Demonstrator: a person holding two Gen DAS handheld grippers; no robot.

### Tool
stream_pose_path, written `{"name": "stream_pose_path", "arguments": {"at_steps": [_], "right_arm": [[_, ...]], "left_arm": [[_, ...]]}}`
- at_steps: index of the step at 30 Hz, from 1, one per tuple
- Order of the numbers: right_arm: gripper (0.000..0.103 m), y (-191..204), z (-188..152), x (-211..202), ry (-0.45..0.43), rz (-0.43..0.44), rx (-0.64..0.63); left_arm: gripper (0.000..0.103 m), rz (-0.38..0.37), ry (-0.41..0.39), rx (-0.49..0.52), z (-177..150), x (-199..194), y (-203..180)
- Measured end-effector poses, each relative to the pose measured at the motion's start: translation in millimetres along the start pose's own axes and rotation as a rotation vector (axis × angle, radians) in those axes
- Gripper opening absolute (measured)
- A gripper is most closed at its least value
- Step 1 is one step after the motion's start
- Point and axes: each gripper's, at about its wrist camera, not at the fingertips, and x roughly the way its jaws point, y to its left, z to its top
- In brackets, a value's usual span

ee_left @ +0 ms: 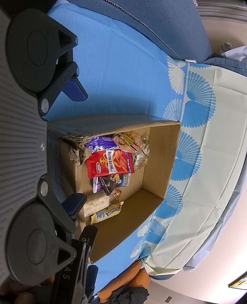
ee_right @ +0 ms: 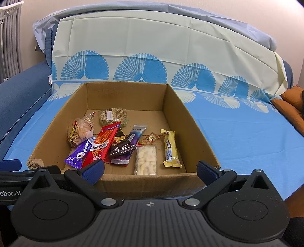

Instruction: Organize snacks

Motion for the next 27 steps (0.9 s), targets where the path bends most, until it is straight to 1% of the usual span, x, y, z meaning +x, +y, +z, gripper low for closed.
{"name": "stream_pose_path", "arguments": {"at_steps": [20, 27], "right_arm": [[0.102, 0.5, -0.4, 0.5, -0.002, -0.001, 0.000], [0.102, 0.4, 0.0, 0.0, -0.005, 0.002, 0.006]], "left_arm": [[0.103, -0.003, -0.001, -0.003, 0.0, 0.1, 0.0], [0.103, -0.010, -0.024, -0.004, 0.6, -2.7, -0.9]]}}
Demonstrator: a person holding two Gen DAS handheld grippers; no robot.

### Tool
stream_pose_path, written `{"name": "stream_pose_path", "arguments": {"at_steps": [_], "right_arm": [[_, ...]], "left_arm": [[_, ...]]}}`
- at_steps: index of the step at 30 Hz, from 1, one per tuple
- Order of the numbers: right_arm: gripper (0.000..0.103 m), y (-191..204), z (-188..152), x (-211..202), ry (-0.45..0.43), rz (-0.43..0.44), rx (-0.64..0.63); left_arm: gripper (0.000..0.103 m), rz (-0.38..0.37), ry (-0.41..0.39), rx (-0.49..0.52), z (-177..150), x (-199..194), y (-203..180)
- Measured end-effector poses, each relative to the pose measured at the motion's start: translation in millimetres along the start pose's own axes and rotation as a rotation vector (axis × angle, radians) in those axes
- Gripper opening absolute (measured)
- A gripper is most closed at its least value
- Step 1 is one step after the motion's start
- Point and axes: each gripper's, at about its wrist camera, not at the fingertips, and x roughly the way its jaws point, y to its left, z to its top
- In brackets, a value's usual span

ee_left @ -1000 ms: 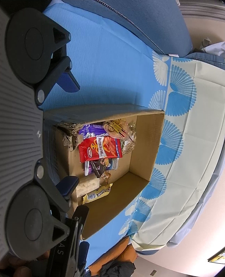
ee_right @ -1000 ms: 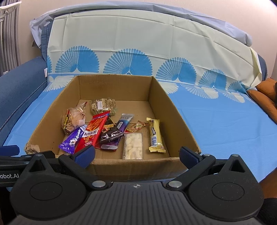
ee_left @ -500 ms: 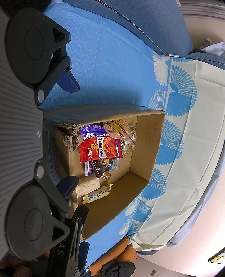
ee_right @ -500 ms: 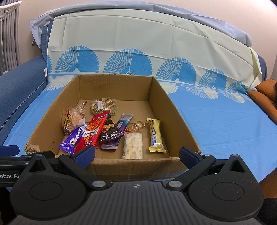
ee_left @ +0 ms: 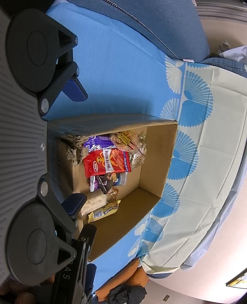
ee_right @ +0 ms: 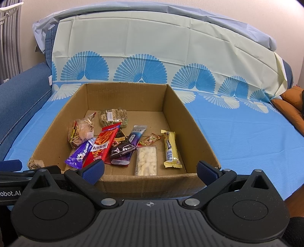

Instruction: Organize snacks

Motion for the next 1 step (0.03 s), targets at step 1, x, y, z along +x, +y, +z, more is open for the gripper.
{"name": "stream_pose_path", "arguments": {"at_steps": [1], "right_arm": [[0.102, -0.2, 0.4, -0.3, -0.001, 0.003, 0.003]], "left_arm": [[0.103, -0.003, -0.002, 0.000, 0.7, -0.8, 0.1]]}}
